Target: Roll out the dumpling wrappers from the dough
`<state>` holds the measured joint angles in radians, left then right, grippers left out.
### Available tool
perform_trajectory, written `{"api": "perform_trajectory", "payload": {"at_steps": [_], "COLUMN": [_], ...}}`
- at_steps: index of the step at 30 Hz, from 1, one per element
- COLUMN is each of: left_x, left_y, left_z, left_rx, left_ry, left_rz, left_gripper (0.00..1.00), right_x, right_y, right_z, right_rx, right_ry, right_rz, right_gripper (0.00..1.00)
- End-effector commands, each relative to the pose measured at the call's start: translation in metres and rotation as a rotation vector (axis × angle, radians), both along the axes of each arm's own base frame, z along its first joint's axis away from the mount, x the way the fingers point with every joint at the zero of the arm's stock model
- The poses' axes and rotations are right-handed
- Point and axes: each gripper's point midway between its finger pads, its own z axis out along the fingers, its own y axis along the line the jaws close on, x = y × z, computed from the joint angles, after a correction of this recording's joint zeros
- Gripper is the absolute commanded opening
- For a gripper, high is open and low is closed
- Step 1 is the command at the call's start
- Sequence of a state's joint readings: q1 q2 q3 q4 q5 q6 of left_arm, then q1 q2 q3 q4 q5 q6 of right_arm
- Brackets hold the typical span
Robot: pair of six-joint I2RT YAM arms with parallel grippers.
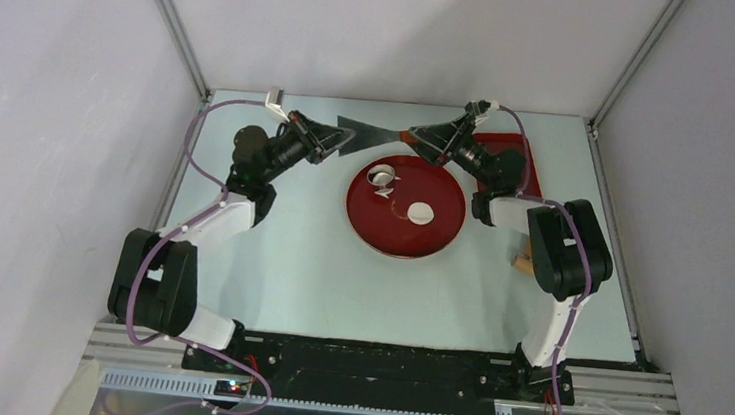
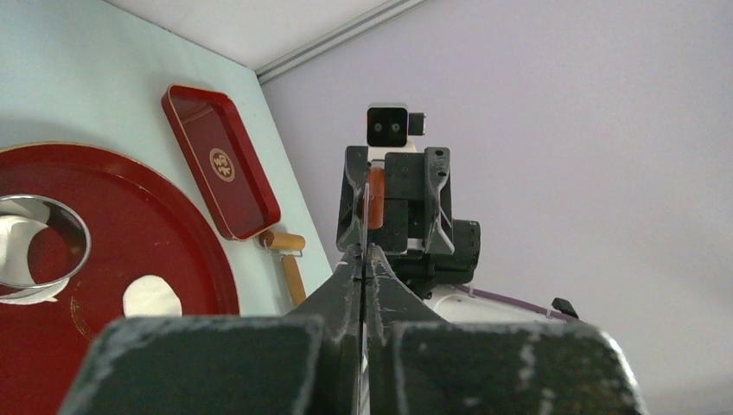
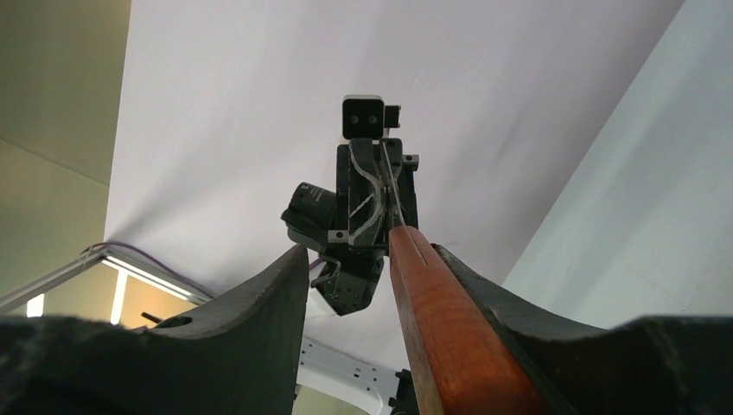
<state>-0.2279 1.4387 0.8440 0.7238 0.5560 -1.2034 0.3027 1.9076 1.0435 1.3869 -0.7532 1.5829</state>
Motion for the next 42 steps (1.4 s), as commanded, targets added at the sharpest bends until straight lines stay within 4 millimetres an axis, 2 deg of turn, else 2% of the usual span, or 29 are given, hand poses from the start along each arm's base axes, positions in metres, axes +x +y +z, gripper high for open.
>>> {"api": "perform_trajectory", "payload": {"at_steps": [1,2,4,10,11,12,13,14,15,17,19,24,25,29,33,37,39,40,42], "left_x": [-0.005,-0.005,-0.006,-0.006,-0.006,-0.006,-0.006,-0.005,-0.003,0.002,0.011,0.028,0.027,0.023,0.018,0.011,0.008,0.006,0.003], "left_y": [-0.009,-0.011,-0.015,-0.017,-0.017,-0.017,-0.016,-0.016,-0.013,-0.006,0.006,0.037,0.040,0.042,0.034,0.020,0.012,0.006,-0.002], "left_z": [-0.026,-0.028,-0.030,-0.031,-0.031,-0.030,-0.029,-0.029,-0.028,-0.025,-0.019,-0.005,-0.003,-0.004,-0.010,-0.016,-0.020,-0.022,-0.024], "left_rx": [0.055,0.057,0.058,0.057,0.058,0.058,0.057,0.055,0.050,0.038,0.024,-0.011,-0.014,-0.007,0.003,0.016,0.022,0.026,0.032], "left_ry": [0.036,0.040,0.045,0.048,0.047,0.045,0.044,0.046,0.048,0.054,0.049,0.040,0.035,0.031,0.035,0.037,0.042,0.045,0.044], "left_rz": [-0.032,-0.036,-0.048,-0.054,-0.054,-0.054,-0.052,-0.050,-0.041,-0.018,0.021,0.102,0.109,0.112,0.097,0.068,0.047,0.033,0.013], "left_gripper": [0.00,0.00,0.01,0.05,0.05,0.05,0.04,0.02,0.01,0.00,0.00,0.00,0.00,0.00,0.00,0.00,0.00,0.00,0.00], "right_x": [0.010,0.010,0.011,0.010,0.008,0.008,0.007,0.008,0.008,0.008,0.008,-0.001,-0.004,-0.010,-0.008,-0.006,-0.005,-0.004,-0.003], "right_y": [-0.025,-0.026,-0.028,-0.024,-0.023,-0.021,-0.020,-0.018,-0.018,-0.017,-0.016,-0.004,0.000,0.007,0.005,0.000,-0.001,-0.002,-0.003], "right_z": [0.035,0.036,0.036,0.030,0.030,0.028,0.028,0.025,0.023,0.019,0.014,0.007,0.008,0.015,0.018,0.023,0.024,0.025,0.025], "right_rx": [0.074,0.073,0.067,0.033,0.026,0.020,0.016,0.012,0.008,-0.001,-0.006,0.009,0.018,0.045,0.053,0.065,0.070,0.072,0.076], "right_ry": [-0.117,-0.120,-0.123,-0.124,-0.132,-0.131,-0.131,-0.126,-0.122,-0.115,-0.103,-0.075,-0.069,-0.074,-0.079,-0.077,-0.075,-0.075,-0.070], "right_rz": [-0.100,-0.103,-0.108,-0.094,-0.082,-0.074,-0.066,-0.063,-0.058,-0.050,-0.039,0.000,0.011,0.019,0.006,-0.011,-0.017,-0.019,-0.025], "right_gripper": [0.13,0.06,0.00,0.00,0.03,0.08,0.20,0.27,0.42,0.57,0.69,0.87,0.92,0.97,0.94,0.76,0.64,0.55,0.49]}}
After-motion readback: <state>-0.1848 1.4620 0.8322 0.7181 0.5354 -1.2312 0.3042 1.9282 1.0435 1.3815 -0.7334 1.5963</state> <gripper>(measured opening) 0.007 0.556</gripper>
